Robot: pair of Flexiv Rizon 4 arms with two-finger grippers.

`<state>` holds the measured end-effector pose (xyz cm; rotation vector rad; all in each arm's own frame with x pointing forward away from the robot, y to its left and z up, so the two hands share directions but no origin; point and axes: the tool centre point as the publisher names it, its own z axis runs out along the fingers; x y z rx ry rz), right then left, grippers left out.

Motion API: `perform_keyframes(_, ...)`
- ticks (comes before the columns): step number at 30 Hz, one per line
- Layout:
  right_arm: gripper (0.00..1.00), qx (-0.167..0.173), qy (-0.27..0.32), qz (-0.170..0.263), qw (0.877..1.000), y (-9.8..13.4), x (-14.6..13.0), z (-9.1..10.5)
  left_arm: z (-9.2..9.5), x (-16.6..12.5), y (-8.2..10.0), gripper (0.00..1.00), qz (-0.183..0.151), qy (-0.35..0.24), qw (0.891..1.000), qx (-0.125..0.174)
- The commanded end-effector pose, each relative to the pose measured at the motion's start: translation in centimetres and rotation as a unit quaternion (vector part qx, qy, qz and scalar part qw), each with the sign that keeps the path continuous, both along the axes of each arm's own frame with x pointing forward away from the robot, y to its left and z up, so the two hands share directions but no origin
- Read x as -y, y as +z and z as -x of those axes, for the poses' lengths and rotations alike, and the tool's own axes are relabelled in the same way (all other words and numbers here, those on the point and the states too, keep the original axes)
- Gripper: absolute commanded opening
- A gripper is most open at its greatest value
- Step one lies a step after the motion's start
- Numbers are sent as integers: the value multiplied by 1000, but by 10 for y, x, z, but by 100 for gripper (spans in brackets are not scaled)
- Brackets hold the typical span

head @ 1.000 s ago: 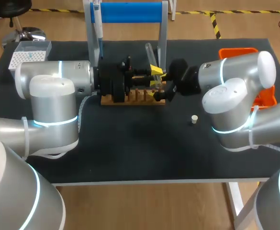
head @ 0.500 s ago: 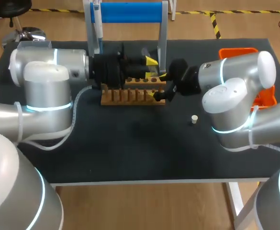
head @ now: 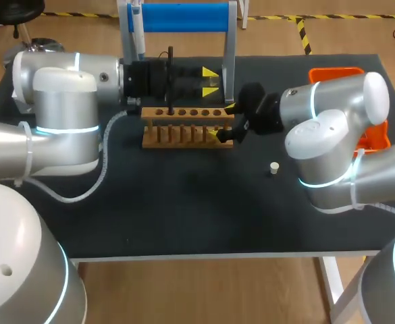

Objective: Invert the test tube, pick up the pipette, mount the tip to pipette, aspirate from beaker and dispense into the tube, eject the tip, return the pipette, and cap with the stopper.

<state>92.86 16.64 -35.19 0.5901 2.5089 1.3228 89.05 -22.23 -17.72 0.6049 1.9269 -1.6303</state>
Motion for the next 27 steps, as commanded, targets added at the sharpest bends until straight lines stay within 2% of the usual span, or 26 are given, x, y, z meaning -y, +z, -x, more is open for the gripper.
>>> perform_keyframes(1,100,-1,1,1,1000,1,1,0,-10,9,2,0,1,-9,997,-81)
perform_keyframes(3,100,-1,1,1,1000,1,1,0,-11,10,3,0,1,-6,995,-104)
perform_keyframes(7,100,-1,1,1,1000,1,1,0,-16,8,4,0,24,-2,989,-147)
perform_keyframes(14,100,-1,1,1,1000,1,1,0,-24,2,-1,0,26,10,978,-206)
perform_keyframes(15,100,-1,1,1,1000,1,1,0,-25,1,-1,0,34,11,976,-213)
perform_keyframes(27,100,-1,1,1,1000,1,1,0,-49,-8,-3,0,85,57,962,-254)
